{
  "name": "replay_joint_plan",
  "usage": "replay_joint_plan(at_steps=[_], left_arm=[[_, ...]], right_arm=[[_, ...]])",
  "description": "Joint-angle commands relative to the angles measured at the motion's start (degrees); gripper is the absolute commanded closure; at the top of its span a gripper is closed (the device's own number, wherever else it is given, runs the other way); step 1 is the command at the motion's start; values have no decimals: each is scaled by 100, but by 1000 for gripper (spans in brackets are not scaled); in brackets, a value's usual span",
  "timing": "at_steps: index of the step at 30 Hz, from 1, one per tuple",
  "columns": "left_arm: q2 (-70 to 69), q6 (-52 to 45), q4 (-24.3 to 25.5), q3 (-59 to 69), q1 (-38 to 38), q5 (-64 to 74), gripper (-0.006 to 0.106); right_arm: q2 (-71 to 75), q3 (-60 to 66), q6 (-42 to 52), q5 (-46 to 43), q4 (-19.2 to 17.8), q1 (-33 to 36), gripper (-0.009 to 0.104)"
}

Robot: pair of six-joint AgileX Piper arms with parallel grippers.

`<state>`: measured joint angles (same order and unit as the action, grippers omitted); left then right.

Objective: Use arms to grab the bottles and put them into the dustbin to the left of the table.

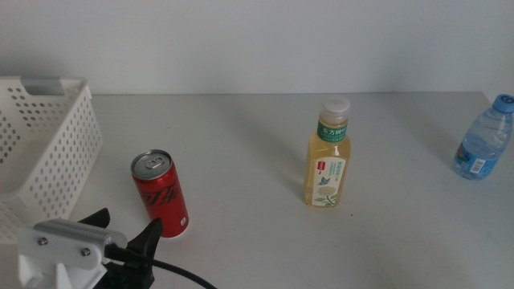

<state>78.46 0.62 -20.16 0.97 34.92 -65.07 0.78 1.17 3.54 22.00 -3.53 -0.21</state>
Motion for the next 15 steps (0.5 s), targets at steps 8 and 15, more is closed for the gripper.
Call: replay_joint_plan(at_steps=[8,15], left_arm=[[-73,-62,-68,-323,25,-509,9],[-73,-165,92,-608,25,-83,9]], right_arm=[[125,-12,72,-357,-72,-36,10],[125,-12,72,-357,-72,-36,10]])
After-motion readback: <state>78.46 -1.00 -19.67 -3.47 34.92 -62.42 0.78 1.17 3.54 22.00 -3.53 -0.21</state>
